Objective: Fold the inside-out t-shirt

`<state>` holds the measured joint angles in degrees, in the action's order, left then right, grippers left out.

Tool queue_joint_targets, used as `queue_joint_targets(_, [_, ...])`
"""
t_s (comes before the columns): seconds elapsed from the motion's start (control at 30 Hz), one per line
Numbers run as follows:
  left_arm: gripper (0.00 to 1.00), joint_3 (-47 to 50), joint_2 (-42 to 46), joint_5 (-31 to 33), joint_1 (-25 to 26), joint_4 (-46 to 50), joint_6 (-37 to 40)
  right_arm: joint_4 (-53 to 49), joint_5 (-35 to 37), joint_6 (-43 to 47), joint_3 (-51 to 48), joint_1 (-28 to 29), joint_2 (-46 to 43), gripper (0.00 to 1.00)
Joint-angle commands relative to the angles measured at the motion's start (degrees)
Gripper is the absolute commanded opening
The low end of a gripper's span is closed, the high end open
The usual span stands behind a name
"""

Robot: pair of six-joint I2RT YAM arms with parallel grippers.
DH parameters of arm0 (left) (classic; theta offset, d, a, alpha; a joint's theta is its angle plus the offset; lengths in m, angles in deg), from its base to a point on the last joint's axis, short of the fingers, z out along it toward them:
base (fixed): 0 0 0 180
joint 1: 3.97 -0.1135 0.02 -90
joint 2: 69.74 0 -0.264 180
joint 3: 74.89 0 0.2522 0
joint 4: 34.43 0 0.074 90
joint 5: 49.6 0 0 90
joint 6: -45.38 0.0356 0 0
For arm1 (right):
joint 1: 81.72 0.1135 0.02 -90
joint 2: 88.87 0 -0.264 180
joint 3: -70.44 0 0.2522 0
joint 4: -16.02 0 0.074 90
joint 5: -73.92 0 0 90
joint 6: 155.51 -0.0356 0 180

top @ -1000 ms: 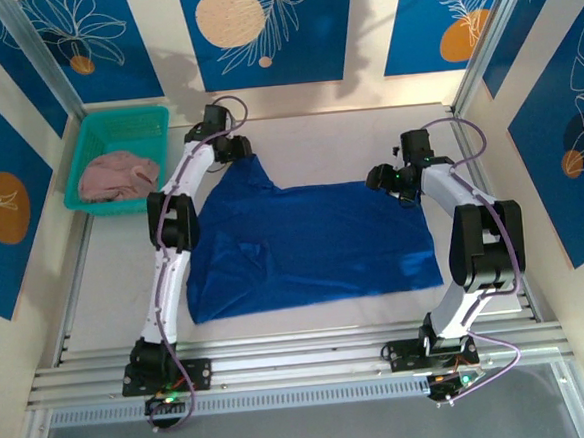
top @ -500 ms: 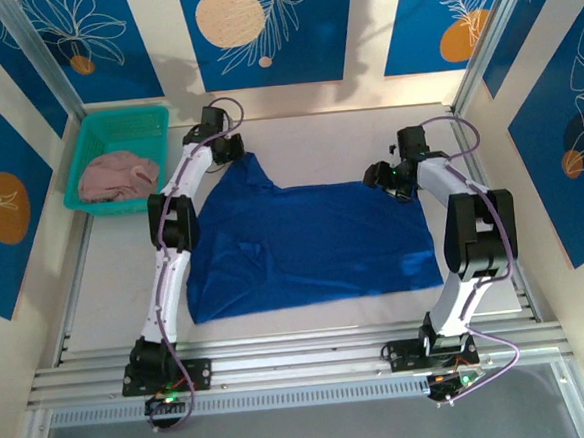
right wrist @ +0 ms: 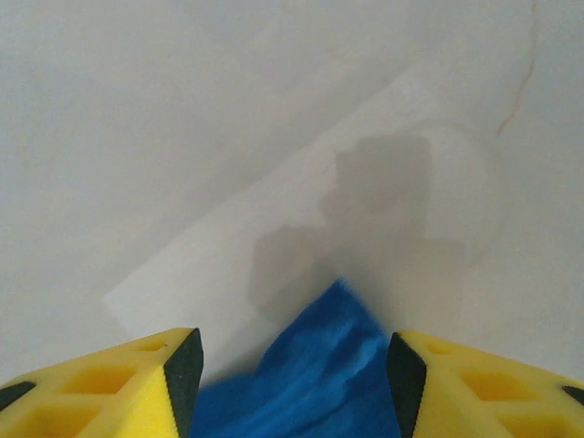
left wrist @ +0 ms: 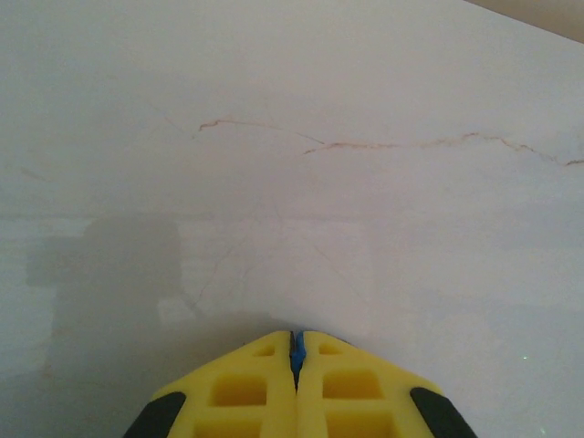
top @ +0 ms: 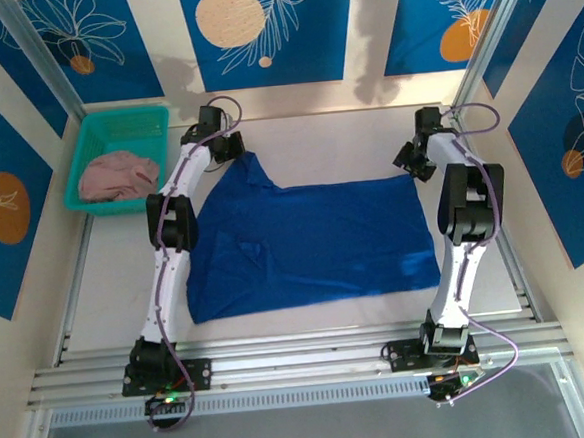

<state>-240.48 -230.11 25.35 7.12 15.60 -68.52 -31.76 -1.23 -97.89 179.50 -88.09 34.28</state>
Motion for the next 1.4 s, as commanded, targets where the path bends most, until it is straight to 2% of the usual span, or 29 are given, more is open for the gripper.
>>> queue_joint_targets(0.0, [0.0, -1.76, 0.57, -1.95, -0.74, 0.27, -0.25, -6.38, 2.98, -0.34, 4.94, 0.57, 3.25, 0.56])
queue_joint_targets(0.3, [0.0, -1.72, 0.86, -2.35, -0.72, 0.46, -0.35, -12.21, 0.65, 1.75, 11.26, 0.66, 8.37, 0.5])
queue_joint_targets(0.67, [0.0, -1.63, 1.86, -2.4, -0.74, 0.82, -0.03, -12.22, -0.18, 3.27, 12.03, 0.57, 9.3, 0.22])
queue_joint_targets(0.83, [0.0, -1.63, 3.67, -1.83, -0.81, 1.32, 0.65, -10.93, -0.22, 4.93, 12.01, 0.61, 8.28, 0.06])
queue_joint_targets(0.93, [0.0, -1.55, 5.18, -1.82, -1.06, 2.29, 1.11, -10.47, -0.33, 6.2, 11.85, 0.66, 6.92, 0.0])
queue_joint_targets(1.0, [0.0, -1.05, 6.6, -1.91, -1.07, 2.84, 1.52, -9.79, -0.42, 7.42, 11.04, 0.74, 5.35, 0.0])
queue_joint_targets(1.17, [0.0, 6.98, 13.82, -2.44, -1.1, 1.14, 2.09, -8.41, -0.33, 9.93, 7.54, 0.84, 0.45, 0.0])
queue_joint_targets(1.37, [0.0, 23.9, 27.36, -3.51, -0.99, -4.12, 2.1, -5.96, 1.46, 12.72, -1.37, 0.87, -7.75, 0.0])
